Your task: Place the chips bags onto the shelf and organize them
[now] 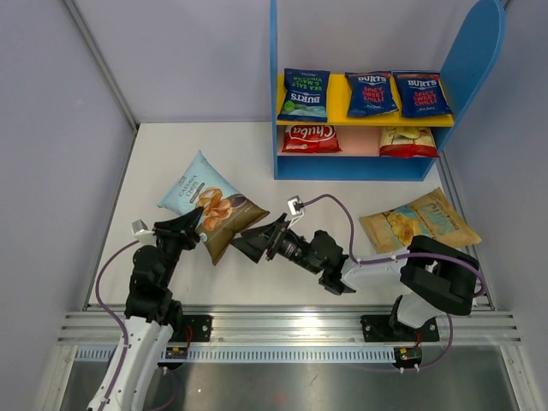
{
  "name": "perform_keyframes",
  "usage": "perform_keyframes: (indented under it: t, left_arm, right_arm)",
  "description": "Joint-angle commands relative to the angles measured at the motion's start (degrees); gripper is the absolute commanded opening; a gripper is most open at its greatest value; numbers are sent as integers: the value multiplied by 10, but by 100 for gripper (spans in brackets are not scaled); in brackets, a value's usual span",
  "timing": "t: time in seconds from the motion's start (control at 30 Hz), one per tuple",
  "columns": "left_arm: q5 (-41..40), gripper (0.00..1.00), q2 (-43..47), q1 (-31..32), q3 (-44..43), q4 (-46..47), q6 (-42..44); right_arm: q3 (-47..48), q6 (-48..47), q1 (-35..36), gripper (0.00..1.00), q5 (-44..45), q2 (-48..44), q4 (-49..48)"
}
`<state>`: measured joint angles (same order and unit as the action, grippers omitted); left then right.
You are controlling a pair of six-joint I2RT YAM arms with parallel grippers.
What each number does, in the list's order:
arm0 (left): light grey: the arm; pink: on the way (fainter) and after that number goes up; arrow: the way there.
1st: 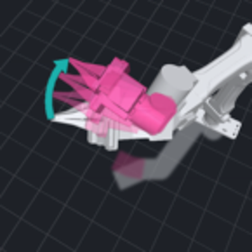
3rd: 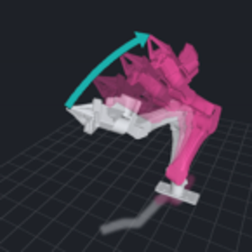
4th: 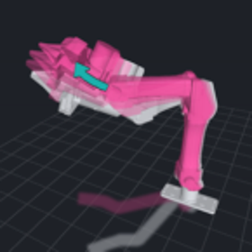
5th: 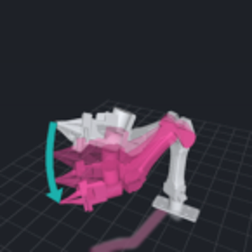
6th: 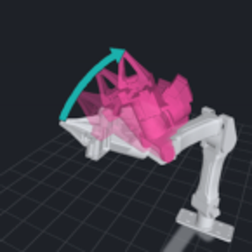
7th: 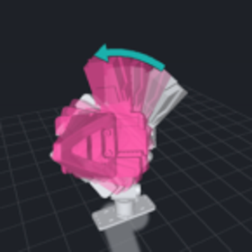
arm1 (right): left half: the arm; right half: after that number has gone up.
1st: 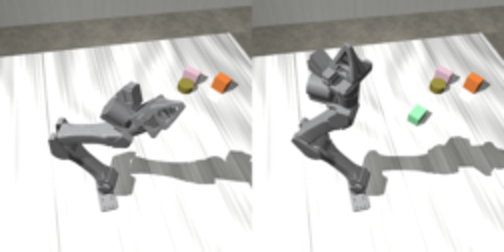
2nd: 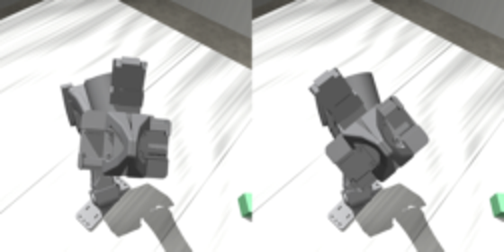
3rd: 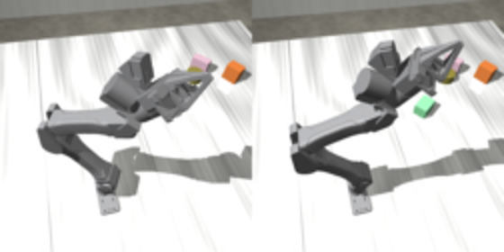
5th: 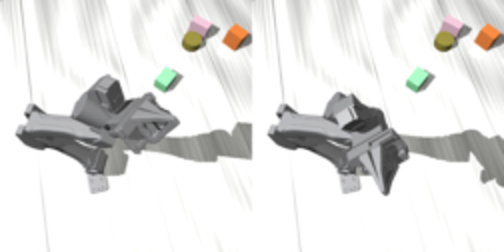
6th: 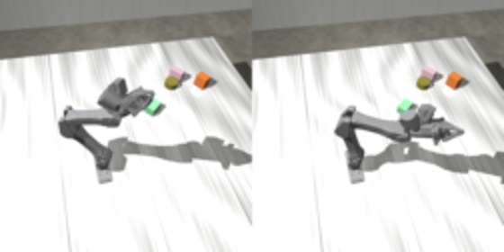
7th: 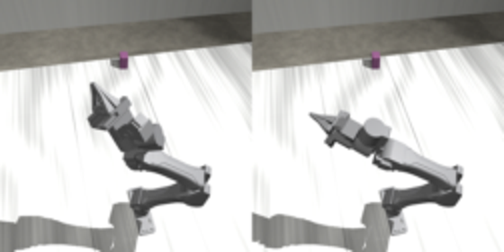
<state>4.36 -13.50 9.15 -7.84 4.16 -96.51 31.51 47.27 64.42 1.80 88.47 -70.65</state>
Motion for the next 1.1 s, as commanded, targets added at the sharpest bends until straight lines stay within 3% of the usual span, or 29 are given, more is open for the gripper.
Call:
perform_keyframes:
  t: [0.0, 0.27, 0.93, 1.07]
  left_arm:
    - [1, 14, 29, 4, -54, 4, -19]
    - [-10, 13, 59, 4, -74, -28, -16]
    - [57, 11, 88, 11, -100, -40, -57]
    - [73, 11, 95, 11, -96, -40, -51]
  right_arm:
    - [33, -24, 4, 96, 47, 13, -16]
    - [29, -7, 28, 96, 104, 11, 7]
    - [141, -63, 25, 99, 108, 98, -134]
    - [169, -52, 12, 100, 100, 96, -98]
